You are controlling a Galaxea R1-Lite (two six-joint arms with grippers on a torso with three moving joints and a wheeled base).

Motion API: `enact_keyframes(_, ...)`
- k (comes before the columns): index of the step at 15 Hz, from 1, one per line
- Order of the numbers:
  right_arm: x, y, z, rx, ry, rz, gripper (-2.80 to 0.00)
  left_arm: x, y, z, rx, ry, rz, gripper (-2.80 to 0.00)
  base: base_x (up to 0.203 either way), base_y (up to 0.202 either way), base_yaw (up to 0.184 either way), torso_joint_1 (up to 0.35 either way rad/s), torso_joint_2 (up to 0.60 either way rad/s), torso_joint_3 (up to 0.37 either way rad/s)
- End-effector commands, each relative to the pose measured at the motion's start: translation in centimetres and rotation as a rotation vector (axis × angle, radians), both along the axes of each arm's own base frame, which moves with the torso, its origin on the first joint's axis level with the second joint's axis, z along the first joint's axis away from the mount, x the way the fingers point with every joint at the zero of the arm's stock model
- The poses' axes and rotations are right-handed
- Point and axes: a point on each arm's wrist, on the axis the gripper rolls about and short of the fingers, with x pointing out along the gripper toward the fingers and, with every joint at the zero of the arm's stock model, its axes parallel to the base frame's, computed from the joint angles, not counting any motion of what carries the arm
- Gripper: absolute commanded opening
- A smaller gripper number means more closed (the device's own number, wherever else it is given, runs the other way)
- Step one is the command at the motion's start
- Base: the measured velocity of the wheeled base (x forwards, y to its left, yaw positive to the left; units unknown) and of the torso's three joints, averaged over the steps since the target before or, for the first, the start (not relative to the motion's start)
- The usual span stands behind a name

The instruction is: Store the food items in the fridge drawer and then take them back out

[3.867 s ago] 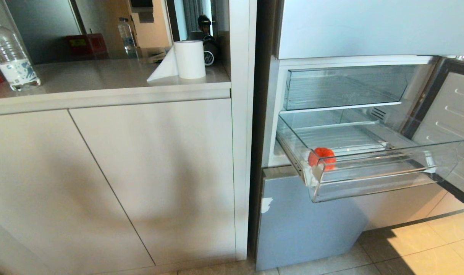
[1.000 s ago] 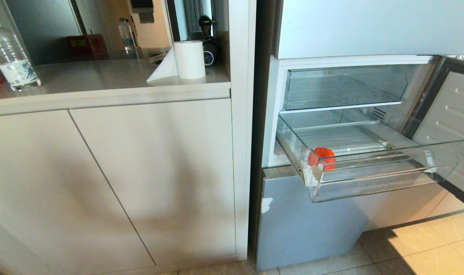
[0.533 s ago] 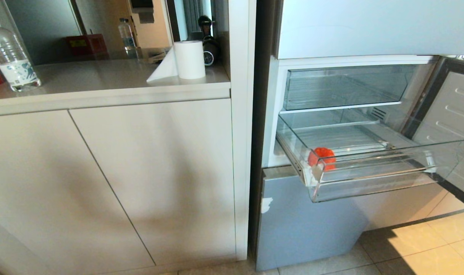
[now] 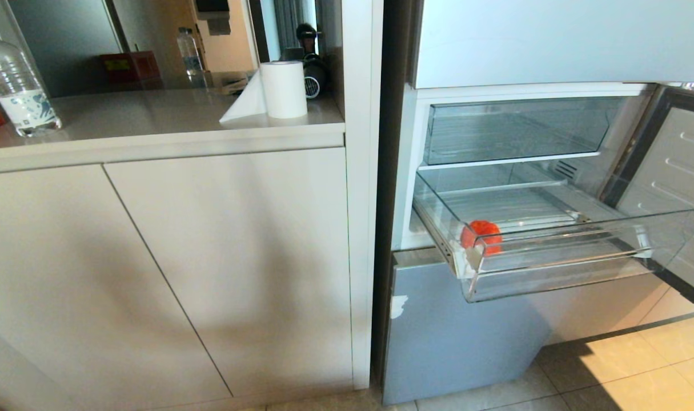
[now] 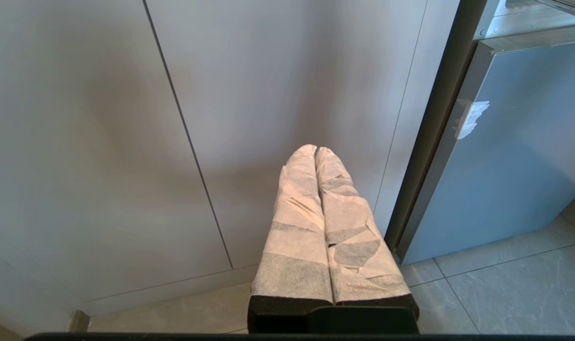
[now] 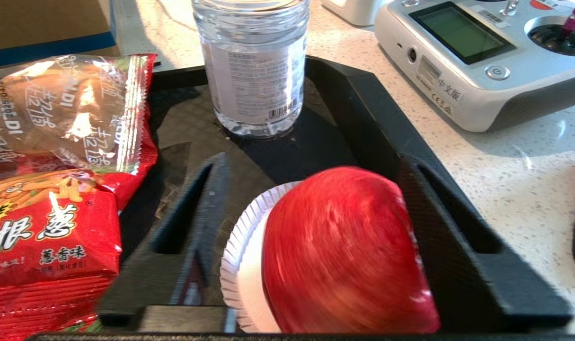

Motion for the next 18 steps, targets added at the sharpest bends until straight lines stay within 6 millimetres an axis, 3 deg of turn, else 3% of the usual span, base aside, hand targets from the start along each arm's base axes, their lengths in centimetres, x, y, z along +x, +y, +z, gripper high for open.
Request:
enact_keyframes(1,-0.1,0.0,0.1,-0.007,0.001,0.001,0.0,0.0,0.0,0.0,0.0,0.0,-0.001,-2.8,0.0,0.0,0.0,0.0,0.0,0.0)
enact_keyframes(4,-0.7,0.4,1.2,-0.03,0.008,0.001,0.0,0.0,0.0,0.0,0.001,0.0,0.001,-2.8,0.0,0.0,0.0,0.0,0.0,0.0)
enact_keyframes(7,-1.2,1.7,5.0,-0.096,0.026,0.003,0.0,0.0,0.0,0.0,0.001,0.0,-0.001,-2.8,0.0,0.0,0.0,0.0,0.0,0.0)
enact_keyframes(9,-1.4,3.4,8.9,-0.172,0.0,0.03,0.0,0.0,0.0,0.0,0.0,0.0,0.001,-2.8,0.0,0.0,0.0,0.0,0.0,0.0)
enact_keyframes(10,-1.3,4.5,11.1,-0.216,-0.024,0.041,-2.8,0.0,0.0,0.0,0.001,0.0,0.0,-2.8,0.0,0.0,0.0,0.0,0.0,0.0)
enact_keyframes(14,1.2,10.6,20.6,-0.402,-0.113,0.072,-2.8,0.0,0.0,0.0,0.001,0.0,0.0,-2.8,0.0,0.0,0.0,0.0,0.0,0.0)
enact_keyframes(16,4.6,15.4,25.6,-0.506,-0.146,0.12,-2.8,0.0,0.0,0.0,0.0,0.0,0.001,-2.8,0.0,0.0,0.0,0.0,0.0,0.0)
enact_keyframes(18,9.0,20.1,29.3,-0.599,-0.192,0.211,-2.8,0.0,0.0,0.0,0.001,0.0,-0.001,-2.8,0.0,0.0,0.0,0.0,0.0,0.0)
